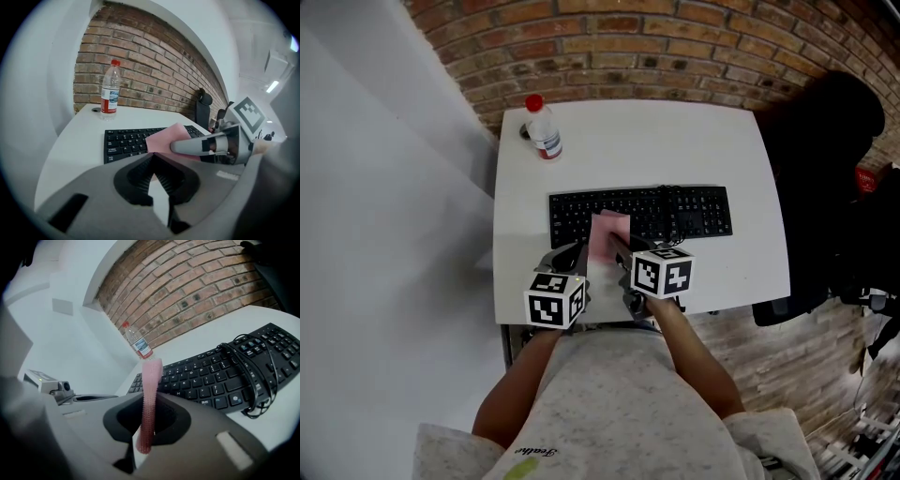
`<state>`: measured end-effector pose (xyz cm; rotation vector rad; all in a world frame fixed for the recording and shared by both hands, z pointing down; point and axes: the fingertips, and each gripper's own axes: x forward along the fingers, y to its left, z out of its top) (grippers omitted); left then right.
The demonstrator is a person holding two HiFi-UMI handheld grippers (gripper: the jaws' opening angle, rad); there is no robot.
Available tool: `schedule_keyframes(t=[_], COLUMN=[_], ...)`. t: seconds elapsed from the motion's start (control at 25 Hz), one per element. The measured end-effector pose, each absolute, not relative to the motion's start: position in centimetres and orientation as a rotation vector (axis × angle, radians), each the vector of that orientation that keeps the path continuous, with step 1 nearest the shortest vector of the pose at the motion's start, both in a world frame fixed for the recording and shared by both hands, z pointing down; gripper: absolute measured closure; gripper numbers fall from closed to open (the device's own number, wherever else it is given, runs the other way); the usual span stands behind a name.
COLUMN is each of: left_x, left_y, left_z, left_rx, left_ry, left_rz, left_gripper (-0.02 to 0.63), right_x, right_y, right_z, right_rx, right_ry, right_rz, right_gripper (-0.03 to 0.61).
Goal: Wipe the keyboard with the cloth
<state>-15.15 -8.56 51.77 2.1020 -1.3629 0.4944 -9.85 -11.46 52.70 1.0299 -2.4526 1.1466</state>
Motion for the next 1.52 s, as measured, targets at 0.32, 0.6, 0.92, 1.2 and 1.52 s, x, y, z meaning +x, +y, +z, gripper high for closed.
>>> schedule_keyframes(t=[0.32, 0.6, 0.92, 1.2, 1.52], left_x=[-12.2, -9.8, -7.0, -4.5, -2.3], left_y=[-9.0, -9.5, -10.2, -10.7, -11.5], left_z=[51.7, 51.6, 51.7, 51.8, 52.0], left_rx=[2.128, 2.156, 2.180, 2.200, 2.216], left_ry=[-1.326, -1.293, -1.260, -1.230, -1.221], left_rz=[0.515, 0.531, 0.546, 0.561, 0.579], left_gripper=[0.623, 0.623, 0.623, 0.623, 0.623], right_x=[-6.6, -3.9, -0.9, 1.4, 3.9], right_y=[-12.0, -12.3, -12.7, -12.9, -13.3], right_z=[52.6, 52.4, 52.1, 52.0, 52.0], right_rx=[1.086, 1.127, 1.148, 1.146, 1.159], right_ry=[-2.439, -2.431, -2.427, -2.431, -2.444], right_rz=[1.155, 1.163, 1.116, 1.065, 1.005], right_gripper=[0.557, 0.557, 0.557, 0.557, 0.557])
